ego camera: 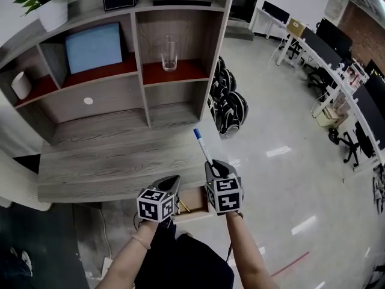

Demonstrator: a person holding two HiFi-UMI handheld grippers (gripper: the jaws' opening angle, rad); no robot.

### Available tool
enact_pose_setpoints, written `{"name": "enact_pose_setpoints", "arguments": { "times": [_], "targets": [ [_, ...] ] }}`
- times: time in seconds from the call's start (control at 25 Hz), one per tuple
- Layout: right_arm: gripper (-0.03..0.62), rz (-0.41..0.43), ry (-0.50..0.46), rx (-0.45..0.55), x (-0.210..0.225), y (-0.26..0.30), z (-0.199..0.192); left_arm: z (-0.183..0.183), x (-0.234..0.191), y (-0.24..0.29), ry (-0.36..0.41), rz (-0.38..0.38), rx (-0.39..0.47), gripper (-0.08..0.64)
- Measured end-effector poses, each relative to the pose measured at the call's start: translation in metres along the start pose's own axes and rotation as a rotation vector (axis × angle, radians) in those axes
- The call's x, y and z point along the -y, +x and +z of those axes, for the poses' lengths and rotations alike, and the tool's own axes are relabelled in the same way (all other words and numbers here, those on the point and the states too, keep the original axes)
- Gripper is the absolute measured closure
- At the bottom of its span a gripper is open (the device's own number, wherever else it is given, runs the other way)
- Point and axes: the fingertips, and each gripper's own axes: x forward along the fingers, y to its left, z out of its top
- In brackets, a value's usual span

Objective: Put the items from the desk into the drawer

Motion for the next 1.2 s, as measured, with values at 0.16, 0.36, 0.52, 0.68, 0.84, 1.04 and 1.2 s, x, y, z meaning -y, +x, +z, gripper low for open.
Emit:
{"name": "enact_pose_setpoints", "arguments": {
  "times": [0.16, 0.36, 0.52, 0.68, 0.84, 1.04, 1.2],
  "targets": [
    [0.523, 0.011, -0.017, -0.002, -0.009, -0.019, -0.01, -0.006, 0.004, -0.008, -0.007, 0.001, 0.005, 0.534],
    [0.523, 0.035, -0.038, -0.023, -0.026, -0.037, -0.032, -0.019, 0.005, -0.018, -0.02, -0.007, 0.001, 0.534],
    [0.523, 0.065, -0.047, -0.047, -0.043, -0.052, -0.054, -0.039, 0.01, -0.029, -0.016, -0.01, -0.032, 0.533],
    [0.523, 0.088, -0.042, -0.075, -0.056, -0.06, -0.075, -0.057, 0.01, -0.036, -0.02, -0.009, -0.067, 0.532],
    [0.523, 0.109, -0.033, -0.114, -0.065, -0.061, -0.1, -0.071, 0.008, -0.037, -0.034, -0.004, -0.091, 0.534],
    [0.523, 0.124, -0.02, -0.165, -0.074, -0.063, -0.132, -0.088, 0.008, -0.036, -0.05, -0.002, -0.115, 0.533],
    [0.523, 0.128, -0.018, -0.203, -0.076, -0.064, -0.152, -0.103, 0.01, -0.034, -0.068, -0.002, -0.142, 0.533]
  ]
}}
